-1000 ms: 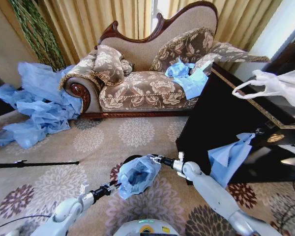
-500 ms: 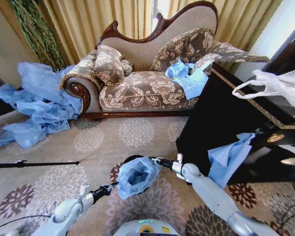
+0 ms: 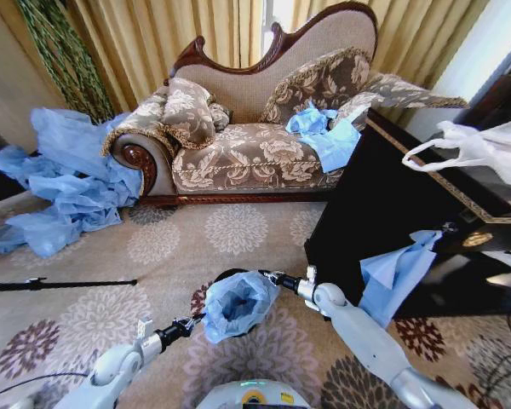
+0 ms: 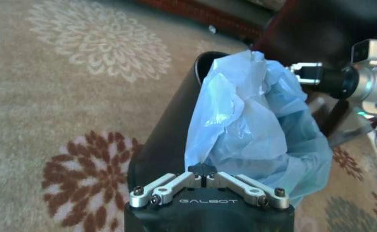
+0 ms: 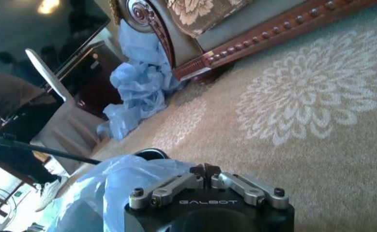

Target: Place a garbage bag over the trash bin.

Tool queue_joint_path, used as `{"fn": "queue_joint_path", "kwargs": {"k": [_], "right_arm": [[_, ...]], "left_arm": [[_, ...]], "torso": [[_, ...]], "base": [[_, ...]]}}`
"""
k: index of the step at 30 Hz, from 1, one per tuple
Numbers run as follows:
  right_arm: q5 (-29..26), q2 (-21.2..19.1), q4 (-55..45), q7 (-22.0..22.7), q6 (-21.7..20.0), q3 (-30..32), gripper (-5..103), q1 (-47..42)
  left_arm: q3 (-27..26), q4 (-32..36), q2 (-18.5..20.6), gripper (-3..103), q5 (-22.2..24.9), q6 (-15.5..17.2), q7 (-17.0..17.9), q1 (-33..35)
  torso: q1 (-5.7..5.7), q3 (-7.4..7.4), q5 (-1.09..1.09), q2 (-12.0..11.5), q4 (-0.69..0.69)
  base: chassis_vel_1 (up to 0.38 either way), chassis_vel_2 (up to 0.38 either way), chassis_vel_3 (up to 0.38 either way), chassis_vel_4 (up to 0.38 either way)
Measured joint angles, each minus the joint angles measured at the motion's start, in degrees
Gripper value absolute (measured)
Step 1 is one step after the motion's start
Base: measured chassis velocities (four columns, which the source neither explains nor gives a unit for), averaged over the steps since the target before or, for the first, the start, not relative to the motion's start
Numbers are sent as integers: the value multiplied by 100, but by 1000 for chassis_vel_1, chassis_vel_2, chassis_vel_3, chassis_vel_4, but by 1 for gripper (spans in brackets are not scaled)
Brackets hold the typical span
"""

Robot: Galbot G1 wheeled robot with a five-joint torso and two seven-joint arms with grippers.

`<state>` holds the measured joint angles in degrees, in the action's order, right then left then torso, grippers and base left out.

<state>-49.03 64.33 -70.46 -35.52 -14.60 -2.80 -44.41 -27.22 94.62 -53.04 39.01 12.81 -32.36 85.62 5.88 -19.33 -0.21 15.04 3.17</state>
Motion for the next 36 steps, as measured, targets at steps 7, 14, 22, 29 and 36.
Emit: {"fn": "queue_joint_path", "kwargs": {"k": [7,14,22,29,36], "right_arm": [[107,53,-99,70,64,75,0,-184],[156,69,-23,207,126,-22,0,-8],[272,167,190,358,241,-149,0,269],[244,-22,-15,33,53,145,-3,208],[176,-314,167,-717,-337,399,24,197]], "left_arm": [[38,10,57,0,0,17,131,-152],[-25,11,58,0,40,40,289,-324],[-66,-34,53,0,198,116,528,-540],[-100,-44,44,0,202,112,528,-491],[-82,-97,35,0,186,69,507,-473]], "torso": [[-1,0,1,0,0],[-1,0,0,0,0],[0,0,1,0,-1],[0,0,1,0,0],[0,0,1,0,1]], "base": [[0,0,0,0],[0,0,0,0],[0,0,0,0],[0,0,0,0],[0,0,0,0]]}}
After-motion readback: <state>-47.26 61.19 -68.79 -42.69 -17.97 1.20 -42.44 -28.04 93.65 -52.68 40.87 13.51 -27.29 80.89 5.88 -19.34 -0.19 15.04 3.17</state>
